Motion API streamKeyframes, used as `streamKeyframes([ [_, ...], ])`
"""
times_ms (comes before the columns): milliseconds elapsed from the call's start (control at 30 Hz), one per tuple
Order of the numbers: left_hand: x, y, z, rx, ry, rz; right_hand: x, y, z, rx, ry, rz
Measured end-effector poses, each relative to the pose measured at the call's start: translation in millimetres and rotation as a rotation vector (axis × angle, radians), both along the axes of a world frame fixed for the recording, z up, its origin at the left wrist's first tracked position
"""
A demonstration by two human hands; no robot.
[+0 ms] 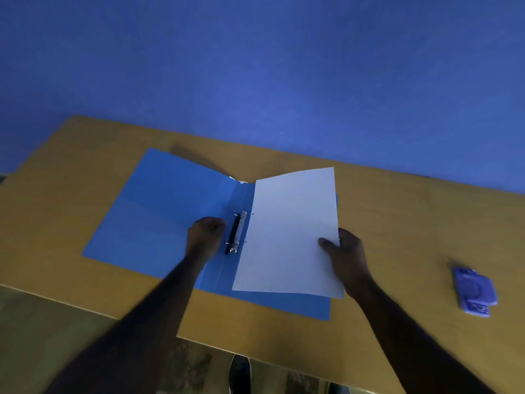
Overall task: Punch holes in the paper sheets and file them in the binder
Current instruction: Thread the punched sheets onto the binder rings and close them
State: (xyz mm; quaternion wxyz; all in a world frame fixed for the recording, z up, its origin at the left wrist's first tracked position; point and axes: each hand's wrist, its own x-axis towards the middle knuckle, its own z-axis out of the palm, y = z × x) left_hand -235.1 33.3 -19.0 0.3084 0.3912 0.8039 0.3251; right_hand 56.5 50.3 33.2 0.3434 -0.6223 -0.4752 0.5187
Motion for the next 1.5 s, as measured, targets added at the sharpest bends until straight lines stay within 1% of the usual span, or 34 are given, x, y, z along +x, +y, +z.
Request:
streamKeyframes([
  [100, 1, 15, -1, -0.081, -0.018, -0.023, -20, -2, -4, -0.004, -0.01, 0.006],
  [200, 1, 30, -5, -0.115, -0.109, 0.01, -29, -4, -7, -0.012, -0.014, -0.014],
  [300, 2, 42, -10, -0.148, -0.141, 0.002, -35, -3, -9, -0.019, -0.027, -0.008],
  [400, 6, 53, -12, -0.197, -0.179, 0.052, -37, -3, -9, 0.004, -0.06, 0.016],
  [500, 10, 60, -13, -0.237, -0.294, 0.152, -37, -3, -10, 0.008, -0.086, 0.01],
  [567, 11, 63, -14, -0.268, -0.355, 0.179, -37, -3, -11, 0.003, -0.101, 0.0],
  [900, 9, 67, -15, -0.293, -0.526, 0.158, -34, -7, -10, -0.002, -0.115, -0.011],
  [1000, 10, 67, -12, -0.334, -0.56, 0.143, -32, -7, -10, 0.015, -0.143, -0.014],
  [1100, 10, 68, -10, -0.36, -0.547, 0.139, -32, -7, -9, 0.014, -0.159, -0.016],
  [1200, 10, 65, -9, -0.288, -0.503, 0.15, -35, -7, -9, 0.012, -0.165, -0.009],
  [1233, 8, 63, -10, -0.254, -0.454, 0.147, -36, -7, -9, 0.011, -0.162, -0.012],
  [1367, -5, 43, -12, -0.137, -0.124, 0.029, -39, -6, -8, 0.006, -0.154, -0.024],
  [1433, -15, 30, -13, -0.128, -0.074, -0.067, -41, -6, -9, 0.001, -0.152, -0.024],
  [1500, -20, 21, -9, -0.232, -0.07, -0.173, -43, -6, -10, 0.0, -0.157, -0.028],
])
